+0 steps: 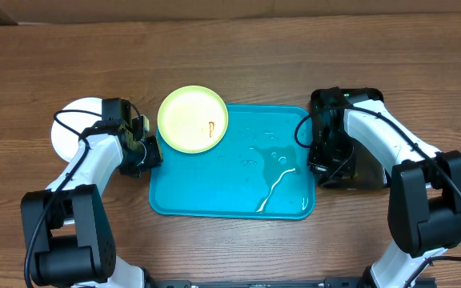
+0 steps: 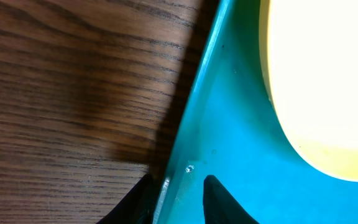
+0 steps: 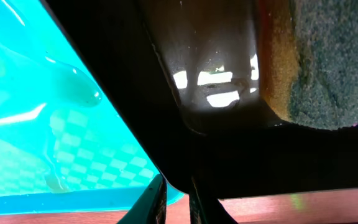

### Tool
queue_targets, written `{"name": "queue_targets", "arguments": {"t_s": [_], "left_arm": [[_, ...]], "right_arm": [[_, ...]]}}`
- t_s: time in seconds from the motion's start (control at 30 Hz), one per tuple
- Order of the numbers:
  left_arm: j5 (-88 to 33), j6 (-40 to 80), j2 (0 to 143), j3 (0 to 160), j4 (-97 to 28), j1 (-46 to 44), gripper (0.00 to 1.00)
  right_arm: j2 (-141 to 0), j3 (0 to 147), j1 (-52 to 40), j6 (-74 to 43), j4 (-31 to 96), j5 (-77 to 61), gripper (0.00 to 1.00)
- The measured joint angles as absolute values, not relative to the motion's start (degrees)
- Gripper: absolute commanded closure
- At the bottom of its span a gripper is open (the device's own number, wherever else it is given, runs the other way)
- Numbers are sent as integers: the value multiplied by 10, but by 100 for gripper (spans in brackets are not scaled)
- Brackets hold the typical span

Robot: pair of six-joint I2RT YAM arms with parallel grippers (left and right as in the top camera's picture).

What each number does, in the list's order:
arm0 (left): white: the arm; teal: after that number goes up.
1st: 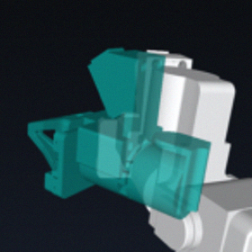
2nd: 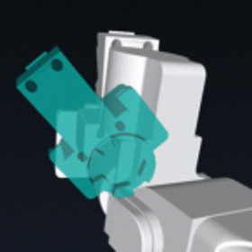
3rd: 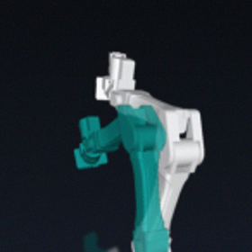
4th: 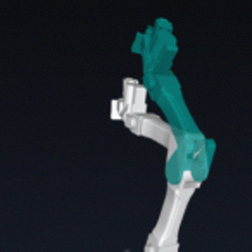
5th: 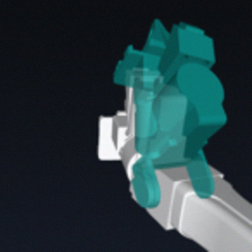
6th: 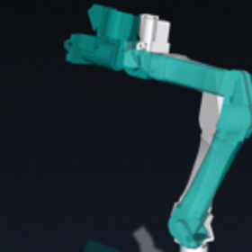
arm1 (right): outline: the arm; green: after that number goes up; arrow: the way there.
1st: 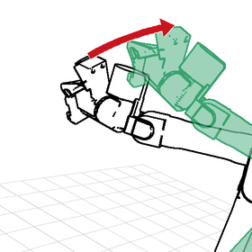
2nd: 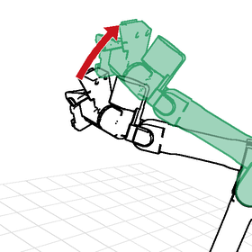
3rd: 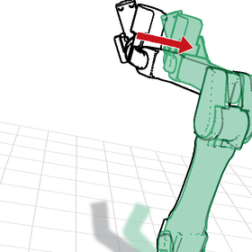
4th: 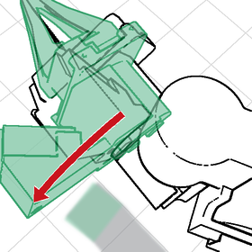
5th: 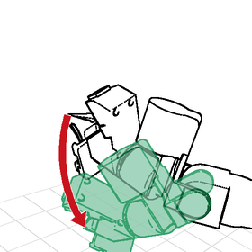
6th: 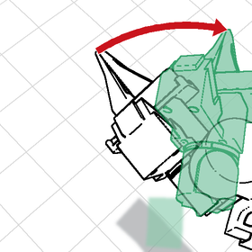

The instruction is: Clean dirty plates on tray and stack at the side

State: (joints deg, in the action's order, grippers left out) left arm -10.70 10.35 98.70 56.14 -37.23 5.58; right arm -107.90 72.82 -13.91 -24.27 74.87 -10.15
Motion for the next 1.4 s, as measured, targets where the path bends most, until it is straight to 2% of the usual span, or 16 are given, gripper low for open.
{"name": "queue_targets", "arguments": {"t_s": [0.43,0.63,0.8,1.03,1.1,1.2,1.23,1.3,1.33,1.4], "left_arm": [[-107,103,987,561,-372,56,72],[-107,103,987,561,-372,56,72],[-108,103,987,561,-371,56,73],[-109,103,987,561,-371,56,68],[-109,103,987,564,-383,56,68],[-104,103,986,577,-408,56,66],[-102,104,984,584,-413,56,65],[-98,107,973,599,-420,56,54],[-99,110,965,606,-421,56,49],[-108,118,944,623,-420,56,42]], "right_arm": [[-1079,728,-154,-261,774,-101,85],[-1079,733,-169,-267,774,-90,91],[-1079,784,-165,-260,798,-83,88],[-1065,841,-145,-244,804,-71,81],[-1065,841,-138,-237,800,-70,68],[-1065,842,-119,-225,778,-70,43],[-1065,844,-113,-222,771,-70,41],[-1065,848,-96,-213,750,-69,39],[-1065,852,-86,-212,740,-70,33],[-1065,858,-69,-212,715,-69,30]]}}
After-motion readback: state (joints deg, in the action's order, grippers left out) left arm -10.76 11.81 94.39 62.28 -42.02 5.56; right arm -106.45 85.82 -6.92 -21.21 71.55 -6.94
